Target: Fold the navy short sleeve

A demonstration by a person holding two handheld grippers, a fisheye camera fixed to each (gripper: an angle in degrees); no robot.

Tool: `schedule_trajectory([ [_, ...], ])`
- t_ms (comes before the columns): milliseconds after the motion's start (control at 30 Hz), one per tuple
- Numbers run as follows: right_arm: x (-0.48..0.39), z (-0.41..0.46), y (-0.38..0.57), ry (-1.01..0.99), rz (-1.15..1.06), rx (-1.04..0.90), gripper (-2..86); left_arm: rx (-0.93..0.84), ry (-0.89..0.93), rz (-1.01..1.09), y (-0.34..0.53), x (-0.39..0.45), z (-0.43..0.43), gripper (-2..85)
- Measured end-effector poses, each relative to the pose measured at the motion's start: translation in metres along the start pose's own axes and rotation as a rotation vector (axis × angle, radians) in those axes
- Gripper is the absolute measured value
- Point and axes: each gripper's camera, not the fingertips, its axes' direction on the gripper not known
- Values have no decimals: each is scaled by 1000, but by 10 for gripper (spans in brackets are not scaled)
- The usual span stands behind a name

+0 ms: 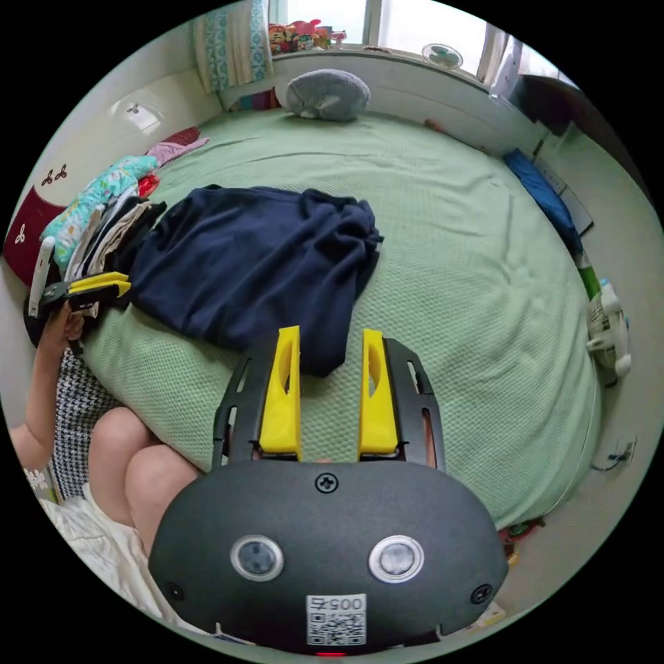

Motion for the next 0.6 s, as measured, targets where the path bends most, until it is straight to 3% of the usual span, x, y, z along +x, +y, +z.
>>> schedule_trajectory([
  [400,32,-15,11,-49,4,-13,-4,-56,-133,58,2,30,-9,43],
  [600,49,-11,37,-92,-12,-57,-7,-57,-29,9,22,32,-10,29],
])
